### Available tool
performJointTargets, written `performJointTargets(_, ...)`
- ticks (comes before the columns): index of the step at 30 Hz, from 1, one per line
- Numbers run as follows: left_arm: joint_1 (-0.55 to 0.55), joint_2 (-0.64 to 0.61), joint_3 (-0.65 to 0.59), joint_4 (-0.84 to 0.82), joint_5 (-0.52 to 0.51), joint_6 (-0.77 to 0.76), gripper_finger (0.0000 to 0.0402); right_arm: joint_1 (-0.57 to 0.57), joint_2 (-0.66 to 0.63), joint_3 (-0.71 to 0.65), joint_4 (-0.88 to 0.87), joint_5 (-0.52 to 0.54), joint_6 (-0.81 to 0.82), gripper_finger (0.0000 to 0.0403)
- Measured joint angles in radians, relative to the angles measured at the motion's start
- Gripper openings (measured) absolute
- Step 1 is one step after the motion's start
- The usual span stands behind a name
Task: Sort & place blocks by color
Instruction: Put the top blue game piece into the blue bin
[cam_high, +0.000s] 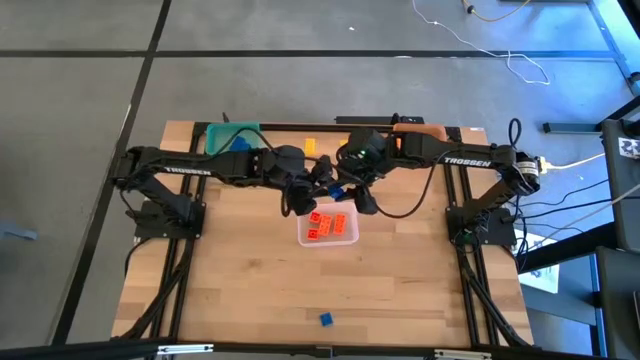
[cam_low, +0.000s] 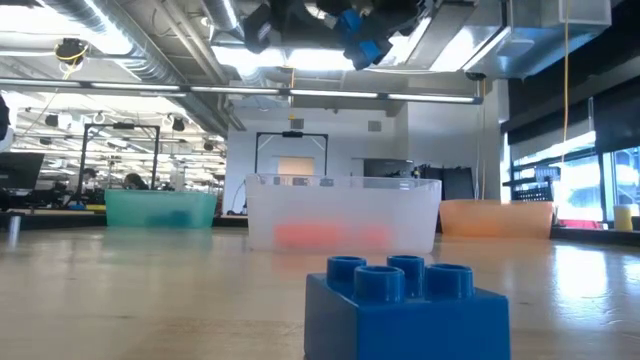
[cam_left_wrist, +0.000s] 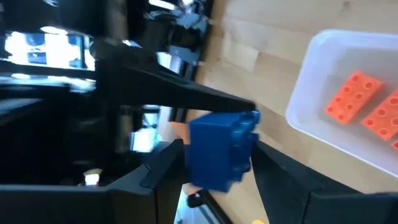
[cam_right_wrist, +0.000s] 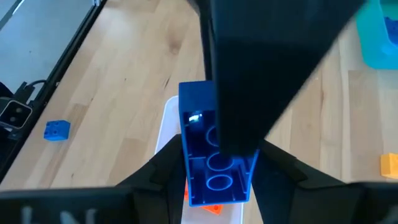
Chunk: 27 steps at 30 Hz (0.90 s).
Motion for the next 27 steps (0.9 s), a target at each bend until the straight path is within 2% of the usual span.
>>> performJointTargets(5, -0.003, 0.019, 0.000, 0.015, -0.003, 0.000, 0.0162, 0.001, 0.000, 0.000, -0.004, -0.002, 0.000, 0.0138)
performJointTargets(13, -0.003, 0.036, -0.003, -0.004, -0.009, -0.001, 0.0091, 0.000, 0.011, -0.001, -0.025, 0.003, -0.006, 0.0138)
performJointTargets(23, -0.005, 0.036, -0.004, -0.032, -0.024, -0.029, 0.0088, 0.000, 0.030, -0.001, -0.020, 0.011, -0.002, 0.0139)
performJointTargets(27, -0.005, 0.036, -0.003, -0.028, -0.073, -0.080, 0.0088, -0.001, 0.030, 0.000, -0.022, 0.035, 0.006, 0.0208)
